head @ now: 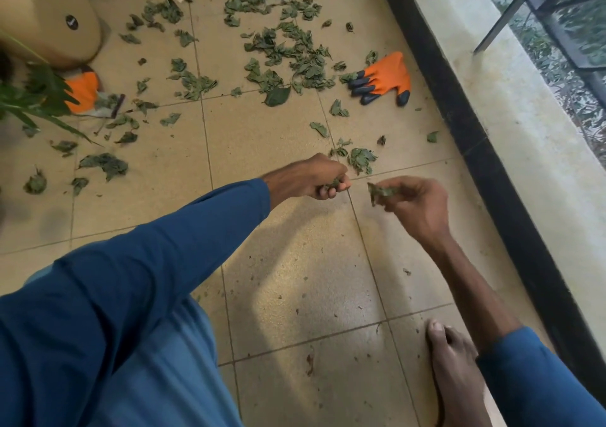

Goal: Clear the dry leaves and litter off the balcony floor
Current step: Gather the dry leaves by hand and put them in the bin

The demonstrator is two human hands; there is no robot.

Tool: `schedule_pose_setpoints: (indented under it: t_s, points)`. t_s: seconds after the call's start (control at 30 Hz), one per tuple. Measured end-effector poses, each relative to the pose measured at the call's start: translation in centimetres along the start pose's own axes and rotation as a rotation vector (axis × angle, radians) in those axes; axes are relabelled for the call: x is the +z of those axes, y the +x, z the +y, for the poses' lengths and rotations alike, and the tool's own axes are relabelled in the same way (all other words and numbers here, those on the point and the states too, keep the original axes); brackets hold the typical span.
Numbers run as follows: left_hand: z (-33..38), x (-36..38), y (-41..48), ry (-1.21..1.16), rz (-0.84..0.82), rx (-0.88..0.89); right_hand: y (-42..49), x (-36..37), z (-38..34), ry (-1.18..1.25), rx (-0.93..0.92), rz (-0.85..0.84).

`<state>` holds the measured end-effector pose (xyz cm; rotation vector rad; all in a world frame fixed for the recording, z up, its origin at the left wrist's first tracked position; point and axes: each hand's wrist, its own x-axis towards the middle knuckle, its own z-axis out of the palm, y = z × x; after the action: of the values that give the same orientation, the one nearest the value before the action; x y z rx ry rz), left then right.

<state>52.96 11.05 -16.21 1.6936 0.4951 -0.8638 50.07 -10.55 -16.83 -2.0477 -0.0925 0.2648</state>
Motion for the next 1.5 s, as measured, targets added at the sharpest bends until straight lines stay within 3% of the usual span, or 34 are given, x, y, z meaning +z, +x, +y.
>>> schedule_pose_setpoints:
  t_s: [0.13, 0.27, 0.47, 0.63, 0.73, 0.87, 0.97, 1.03, 1.1, 1.2, 1.33, 1.5]
  points:
    - [0.7, -0.1, -0.4, -0.360, -0.129, -0.144, 1.1, 0.5, -4.3, -0.098, -0.190, 0.046]
    - [2.4, 0.1, -1.6, -0.552, -0.220, -0.125, 1.8, 2.4, -6.4, -0.341, -0.307, 0.064]
    - [2.4, 1.2, -2.4, -0.589, -0.035, -0.050, 2.7, 4.1, -8.5, -0.495, -0.239, 0.082]
    - [3.1, 0.3, -3.2, -0.371, 0.183, 0.048, 3.1, 4.8, -10.4, -0.588, -0.238, 0.100]
    - [3.8, -0.5, -3.6, -0.274, 0.249, 0.100, 3.7, 4.0, -11.8, -0.488, -0.193, 0.017]
    - [4.3, -1.8, -4.4, -0.153, 0.378, 0.186, 3.7, 1.9, -14.1, -0.162, -0.018, -0.268]
    - [4.5, -2.7, -4.9, -0.165, 0.416, 0.223, 3.4, 1.1, -15.1, 0.059, 0.059, -0.225]
    - [4.6, -2.9, -5.1, -0.167, 0.438, 0.225, 3.4, 1.5, -13.8, 0.021, 0.095, -0.107]
    - [5.1, -3.0, -4.9, -0.153, 0.432, 0.222, 3.7, 2.5, -10.3, -0.263, 0.067, -0.030]
    - [5.5, -3.2, -4.3, -0.141, 0.387, 0.239, 4.7, 5.3, -3.6, -0.560, 0.056, -0.072]
    - [5.6, -3.6, -4.0, -0.208, 0.294, 0.254, 5.7, 9.0, 1.7, -0.608, 0.048, -0.015]
    - [4.1, -5.1, -3.0, -0.205, 0.308, 0.240, 7.3, 11.3, 3.0, -0.676, 0.015, -0.032]
